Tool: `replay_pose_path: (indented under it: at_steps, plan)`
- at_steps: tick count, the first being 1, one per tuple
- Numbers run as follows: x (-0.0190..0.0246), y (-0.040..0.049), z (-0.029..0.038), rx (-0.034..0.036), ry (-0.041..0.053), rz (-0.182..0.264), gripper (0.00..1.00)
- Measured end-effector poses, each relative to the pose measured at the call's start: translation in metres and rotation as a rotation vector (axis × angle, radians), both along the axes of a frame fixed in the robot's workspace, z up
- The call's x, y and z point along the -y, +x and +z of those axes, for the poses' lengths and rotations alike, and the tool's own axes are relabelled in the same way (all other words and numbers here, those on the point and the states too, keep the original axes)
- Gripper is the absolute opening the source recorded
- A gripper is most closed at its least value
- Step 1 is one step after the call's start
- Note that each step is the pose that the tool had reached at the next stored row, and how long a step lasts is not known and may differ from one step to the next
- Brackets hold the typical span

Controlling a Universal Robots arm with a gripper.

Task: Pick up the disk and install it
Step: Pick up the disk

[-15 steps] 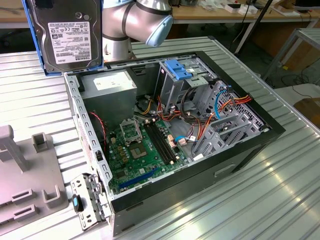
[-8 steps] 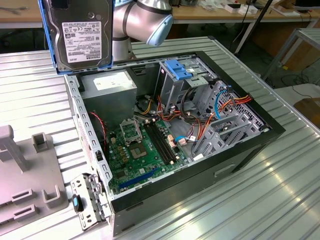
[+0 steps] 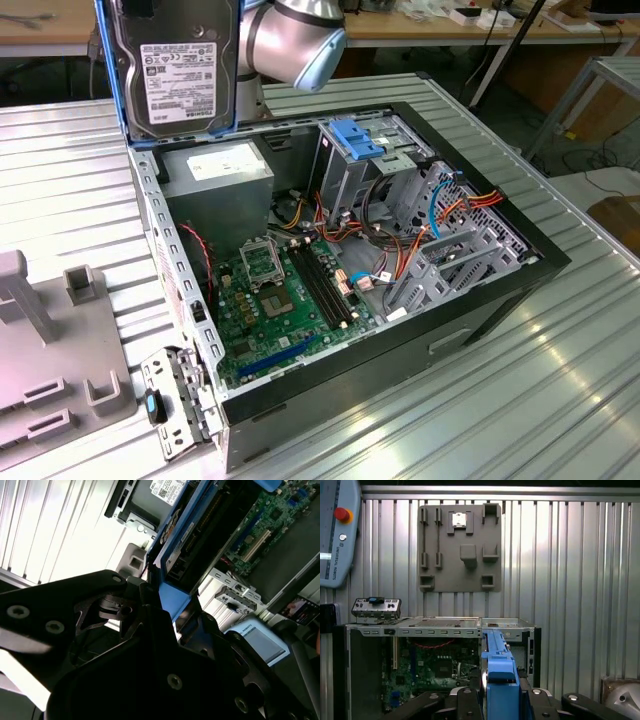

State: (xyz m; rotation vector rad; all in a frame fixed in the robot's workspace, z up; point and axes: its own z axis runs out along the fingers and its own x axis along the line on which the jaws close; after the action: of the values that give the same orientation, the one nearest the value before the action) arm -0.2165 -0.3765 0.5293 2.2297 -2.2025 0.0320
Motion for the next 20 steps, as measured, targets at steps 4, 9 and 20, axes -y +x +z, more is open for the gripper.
replay_pose_path:
  at_steps: [4, 9, 20]
  plan:
    - [0.0, 0.0103, -0.0002, 0.0, 0.0, 0.0, 0.36]
    - [0.0, 0.0262, -0.0005, -0.0001, -0.0001, 0.0, 0.36]
    - [0.0, 0.0532, -0.0016, 0.0, 0.0, 0.0, 0.36]
